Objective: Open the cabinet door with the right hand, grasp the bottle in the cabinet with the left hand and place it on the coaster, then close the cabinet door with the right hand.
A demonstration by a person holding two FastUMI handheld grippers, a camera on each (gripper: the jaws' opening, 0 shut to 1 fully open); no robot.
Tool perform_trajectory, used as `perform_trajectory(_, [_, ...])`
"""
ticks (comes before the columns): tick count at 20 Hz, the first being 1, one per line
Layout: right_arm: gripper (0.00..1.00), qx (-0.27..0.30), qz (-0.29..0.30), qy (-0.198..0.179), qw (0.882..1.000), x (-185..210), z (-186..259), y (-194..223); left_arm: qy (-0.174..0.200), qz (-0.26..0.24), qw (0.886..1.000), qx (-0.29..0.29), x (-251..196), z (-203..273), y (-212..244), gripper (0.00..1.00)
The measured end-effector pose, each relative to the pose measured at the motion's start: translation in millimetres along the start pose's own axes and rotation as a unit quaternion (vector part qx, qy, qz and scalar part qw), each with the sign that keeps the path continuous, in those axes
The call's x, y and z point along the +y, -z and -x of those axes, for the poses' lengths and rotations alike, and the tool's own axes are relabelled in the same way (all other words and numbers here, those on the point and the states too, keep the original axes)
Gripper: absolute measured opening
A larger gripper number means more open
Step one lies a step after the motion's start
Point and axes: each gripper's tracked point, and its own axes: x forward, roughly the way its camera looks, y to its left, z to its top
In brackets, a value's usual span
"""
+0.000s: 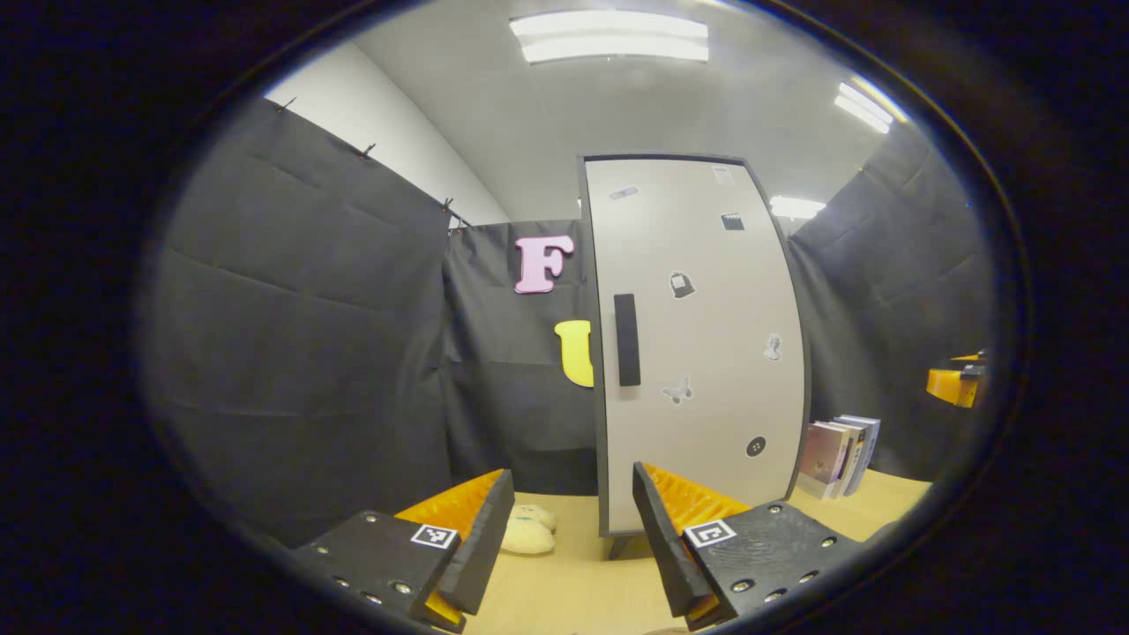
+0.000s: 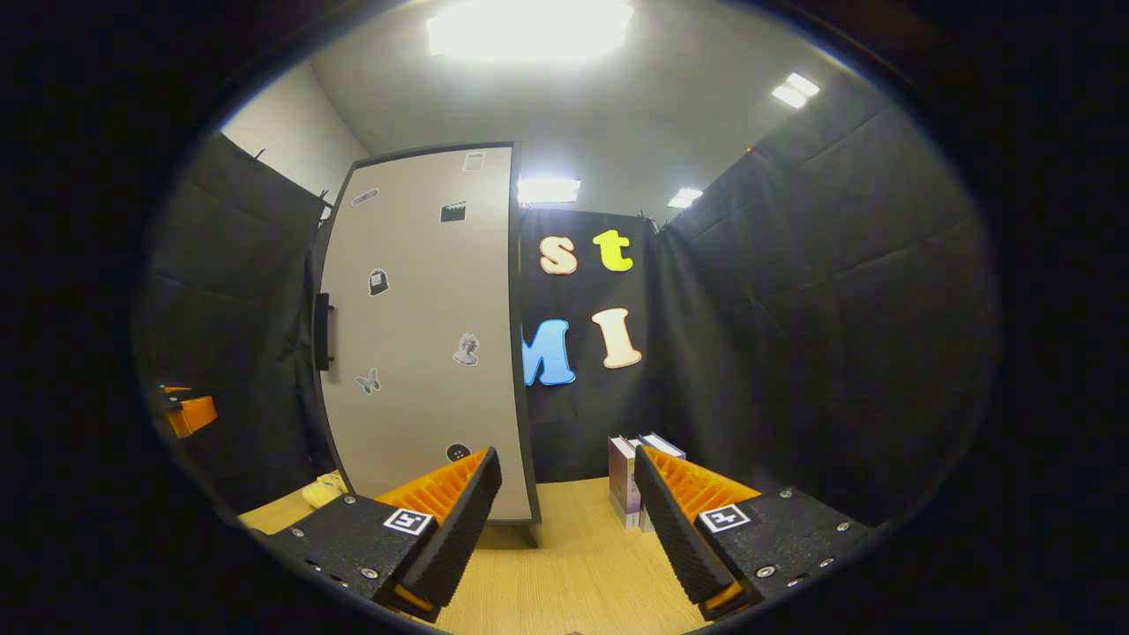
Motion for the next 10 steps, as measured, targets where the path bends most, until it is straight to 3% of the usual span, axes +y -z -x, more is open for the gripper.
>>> perform_trajectory(10, [0.94, 0.007, -0.004, -0.026, 1.000, 28.2, -26.4, -1.8, -0.016, 0.002, 1.000, 0.002, 7.7, 0.6, 0.7, 0.78])
